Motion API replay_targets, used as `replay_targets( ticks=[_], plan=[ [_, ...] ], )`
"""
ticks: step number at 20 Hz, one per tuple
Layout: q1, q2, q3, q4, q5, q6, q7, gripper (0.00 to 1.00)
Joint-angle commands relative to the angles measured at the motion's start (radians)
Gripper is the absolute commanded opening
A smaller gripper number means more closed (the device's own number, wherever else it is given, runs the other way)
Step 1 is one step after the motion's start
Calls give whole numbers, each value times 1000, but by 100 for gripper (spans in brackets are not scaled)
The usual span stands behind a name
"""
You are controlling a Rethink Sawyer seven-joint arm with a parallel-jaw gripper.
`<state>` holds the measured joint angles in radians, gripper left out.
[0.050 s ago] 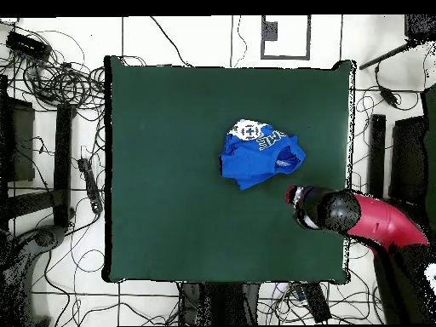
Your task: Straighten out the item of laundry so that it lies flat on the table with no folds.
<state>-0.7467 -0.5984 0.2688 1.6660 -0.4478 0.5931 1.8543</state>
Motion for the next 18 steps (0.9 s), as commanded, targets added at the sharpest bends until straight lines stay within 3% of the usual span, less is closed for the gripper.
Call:
replay_targets(
  ticks=[1,18],
  plan=[
    [86,116,15,-141,18,-24,93,100],
    [240,253,-52,-287,74,-70,225,100]
  ],
)
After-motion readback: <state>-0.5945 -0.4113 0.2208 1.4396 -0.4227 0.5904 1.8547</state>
